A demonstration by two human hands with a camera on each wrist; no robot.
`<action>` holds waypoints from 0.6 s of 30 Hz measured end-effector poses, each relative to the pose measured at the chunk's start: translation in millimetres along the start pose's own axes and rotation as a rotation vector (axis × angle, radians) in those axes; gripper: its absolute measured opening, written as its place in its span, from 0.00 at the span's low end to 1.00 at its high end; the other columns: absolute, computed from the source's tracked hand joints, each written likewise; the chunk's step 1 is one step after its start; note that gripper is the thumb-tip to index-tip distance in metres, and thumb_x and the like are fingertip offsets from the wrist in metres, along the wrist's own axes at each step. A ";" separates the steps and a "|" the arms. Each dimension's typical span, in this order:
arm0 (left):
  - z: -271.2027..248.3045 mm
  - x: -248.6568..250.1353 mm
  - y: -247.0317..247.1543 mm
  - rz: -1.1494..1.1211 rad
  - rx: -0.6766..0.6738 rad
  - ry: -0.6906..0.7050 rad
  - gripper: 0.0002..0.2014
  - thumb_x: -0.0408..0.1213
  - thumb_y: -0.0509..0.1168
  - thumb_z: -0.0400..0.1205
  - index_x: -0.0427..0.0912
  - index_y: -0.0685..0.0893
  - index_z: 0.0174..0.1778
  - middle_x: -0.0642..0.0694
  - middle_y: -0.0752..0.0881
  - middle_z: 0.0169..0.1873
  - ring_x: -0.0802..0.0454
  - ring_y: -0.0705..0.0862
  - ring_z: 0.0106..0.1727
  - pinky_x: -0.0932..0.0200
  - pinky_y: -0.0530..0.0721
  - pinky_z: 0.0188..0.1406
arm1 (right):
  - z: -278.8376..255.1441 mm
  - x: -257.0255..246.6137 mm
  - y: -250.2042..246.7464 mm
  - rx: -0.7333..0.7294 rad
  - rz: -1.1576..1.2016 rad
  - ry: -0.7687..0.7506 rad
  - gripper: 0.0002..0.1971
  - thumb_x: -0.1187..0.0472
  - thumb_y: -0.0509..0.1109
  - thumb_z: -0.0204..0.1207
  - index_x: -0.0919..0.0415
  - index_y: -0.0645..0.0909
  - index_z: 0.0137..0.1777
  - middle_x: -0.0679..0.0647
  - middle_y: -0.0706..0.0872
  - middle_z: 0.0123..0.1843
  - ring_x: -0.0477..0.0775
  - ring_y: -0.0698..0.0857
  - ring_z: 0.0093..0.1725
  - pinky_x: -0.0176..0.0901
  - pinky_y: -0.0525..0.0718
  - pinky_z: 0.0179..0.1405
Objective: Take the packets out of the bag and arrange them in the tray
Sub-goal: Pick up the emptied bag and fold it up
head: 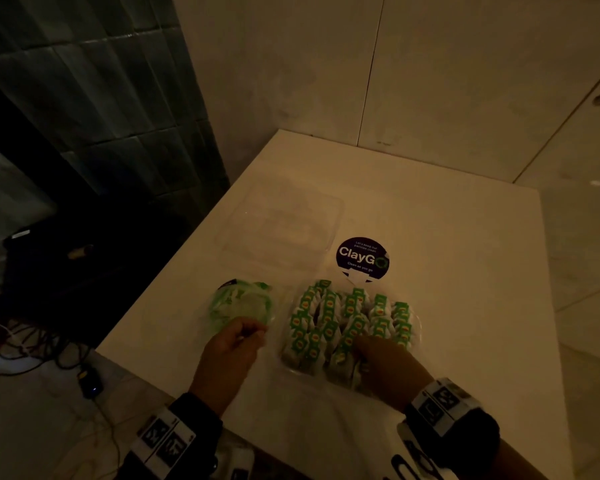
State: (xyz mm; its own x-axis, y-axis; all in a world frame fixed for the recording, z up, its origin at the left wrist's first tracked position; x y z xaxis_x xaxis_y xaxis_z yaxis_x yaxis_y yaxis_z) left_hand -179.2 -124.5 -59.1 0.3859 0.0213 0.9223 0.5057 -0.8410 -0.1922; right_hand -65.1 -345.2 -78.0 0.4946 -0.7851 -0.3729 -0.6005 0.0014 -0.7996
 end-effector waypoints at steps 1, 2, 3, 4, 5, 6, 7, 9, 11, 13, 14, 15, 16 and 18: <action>3.3 0.1 -7.5 0.083 0.106 0.119 0.04 0.32 0.68 0.80 0.47 0.83 0.43 0.48 0.80 0.33 0.55 0.75 0.30 0.66 0.74 0.27 | -0.6 -1.3 -2.1 0.054 -0.050 -0.009 0.19 0.56 0.63 0.77 0.52 0.73 0.69 0.52 0.78 0.67 0.53 0.78 0.66 0.43 0.77 0.65; 7.7 0.7 -16.0 0.195 0.211 0.254 0.06 0.33 0.70 0.78 0.49 0.81 0.44 0.49 0.78 0.37 0.55 0.76 0.33 0.68 0.76 0.32 | -1.0 -4.4 -6.3 0.118 -0.092 -0.014 0.19 0.55 0.63 0.78 0.51 0.74 0.68 0.51 0.77 0.66 0.53 0.77 0.66 0.43 0.77 0.62; 13.0 0.9 -23.4 0.316 0.294 0.373 0.10 0.33 0.72 0.76 0.49 0.79 0.46 0.48 0.76 0.42 0.55 0.75 0.37 0.68 0.76 0.36 | -2.0 -8.2 -12.3 0.185 -0.103 -0.016 0.17 0.54 0.62 0.79 0.51 0.74 0.68 0.49 0.77 0.65 0.52 0.77 0.65 0.42 0.77 0.59; 21.1 -1.2 -31.4 0.420 0.357 0.444 0.14 0.33 0.74 0.74 0.47 0.78 0.51 0.46 0.73 0.47 0.54 0.74 0.41 0.66 0.75 0.41 | 0.0 -15.1 -19.4 0.250 -0.089 -0.029 0.15 0.52 0.62 0.79 0.50 0.76 0.65 0.48 0.78 0.63 0.51 0.77 0.64 0.41 0.76 0.56; 31.5 -6.0 -36.6 0.500 0.395 0.438 0.20 0.32 0.75 0.73 0.44 0.77 0.57 0.43 0.71 0.54 0.52 0.74 0.47 0.62 0.76 0.46 | 2.8 -21.9 -25.7 0.300 -0.065 -0.051 0.13 0.51 0.61 0.80 0.50 0.78 0.62 0.48 0.79 0.60 0.51 0.77 0.61 0.40 0.75 0.54; 43.1 -11.9 -41.3 0.556 0.408 0.377 0.26 0.32 0.76 0.72 0.42 0.74 0.63 0.41 0.69 0.60 0.48 0.74 0.53 0.57 0.76 0.52 | 7.8 -30.1 -30.6 0.329 -0.034 -0.081 0.11 0.51 0.61 0.80 0.51 0.79 0.58 0.48 0.79 0.57 0.50 0.77 0.58 0.39 0.74 0.52; 54.3 -17.4 -44.3 0.583 0.395 0.282 0.31 0.34 0.76 0.72 0.41 0.72 0.69 0.39 0.67 0.65 0.44 0.73 0.60 0.52 0.77 0.57 | 14.5 -40.1 -34.4 0.341 0.010 -0.119 0.10 0.51 0.62 0.80 0.52 0.80 0.55 0.48 0.80 0.54 0.49 0.77 0.54 0.39 0.75 0.51; 68.9 -23.1 -44.1 0.535 0.321 0.086 0.33 0.36 0.74 0.75 0.42 0.67 0.74 0.38 0.68 0.69 0.40 0.74 0.64 0.47 0.79 0.60 | 30.1 -63.0 -38.2 0.332 0.114 -0.212 0.09 0.55 0.62 0.81 0.55 0.82 0.53 0.50 0.81 0.51 0.49 0.77 0.50 0.39 0.76 0.51; 75.2 -22.7 -40.8 0.481 0.242 -0.017 0.25 0.35 0.68 0.80 0.42 0.70 0.72 0.39 0.77 0.64 0.44 0.78 0.54 0.49 0.80 0.52 | 46.4 -90.9 -37.5 0.295 0.174 -0.300 0.12 0.60 0.60 0.82 0.56 0.83 0.59 0.52 0.83 0.58 0.52 0.78 0.57 0.41 0.76 0.58; 74.0 -16.8 -39.8 0.509 0.222 0.019 0.16 0.34 0.64 0.82 0.40 0.76 0.66 0.42 0.82 0.53 0.48 0.78 0.46 0.54 0.76 0.45 | 67.2 -116.7 -29.6 0.193 0.203 -0.357 0.17 0.66 0.57 0.82 0.57 0.81 0.66 0.54 0.80 0.68 0.54 0.77 0.67 0.44 0.73 0.69; 71.1 -13.9 -40.1 0.499 0.219 0.064 0.12 0.34 0.63 0.83 0.40 0.78 0.62 0.44 0.81 0.49 0.48 0.78 0.45 0.56 0.75 0.44 | 78.5 -129.3 -24.4 0.120 0.194 -0.377 0.20 0.70 0.57 0.81 0.59 0.79 0.69 0.56 0.78 0.72 0.55 0.76 0.70 0.44 0.70 0.72; 67.8 -11.4 -39.9 0.470 0.209 0.107 0.08 0.34 0.63 0.83 0.42 0.79 0.57 0.46 0.81 0.46 0.48 0.79 0.44 0.56 0.75 0.42 | 87.4 -140.9 -20.6 0.051 0.181 -0.397 0.21 0.72 0.57 0.80 0.60 0.79 0.70 0.57 0.78 0.73 0.57 0.75 0.72 0.46 0.69 0.74; 63.7 -8.1 -40.0 0.424 0.192 0.143 0.04 0.34 0.62 0.83 0.45 0.79 0.53 0.47 0.81 0.44 0.47 0.80 0.43 0.58 0.75 0.40 | 96.2 -150.6 -16.1 -0.009 0.178 -0.416 0.20 0.72 0.58 0.79 0.62 0.79 0.69 0.60 0.79 0.72 0.59 0.76 0.70 0.50 0.71 0.75; 56.7 -4.5 -40.5 0.334 0.149 0.189 0.04 0.33 0.61 0.84 0.47 0.78 0.49 0.49 0.82 0.43 0.51 0.82 0.43 0.66 0.77 0.37 | 108.9 -163.2 -9.6 -0.064 0.189 -0.415 0.15 0.68 0.61 0.81 0.65 0.81 0.64 0.61 0.82 0.65 0.61 0.80 0.62 0.54 0.77 0.65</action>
State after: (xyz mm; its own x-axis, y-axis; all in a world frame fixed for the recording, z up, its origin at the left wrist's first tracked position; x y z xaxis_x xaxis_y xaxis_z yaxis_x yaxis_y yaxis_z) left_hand -157.7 -60.0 -74.5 0.4064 -0.3508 0.8436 0.4878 -0.6974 -0.5250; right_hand -71.6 -149.6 -60.8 0.5742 -0.4605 -0.6769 -0.7359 0.0721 -0.6733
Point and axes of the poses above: each hand's wrist, its own z-axis towards the middle knuckle, its own y-axis out of the palm, x = y × z, the point moved 1 cm from there along z, towards the middle knuckle
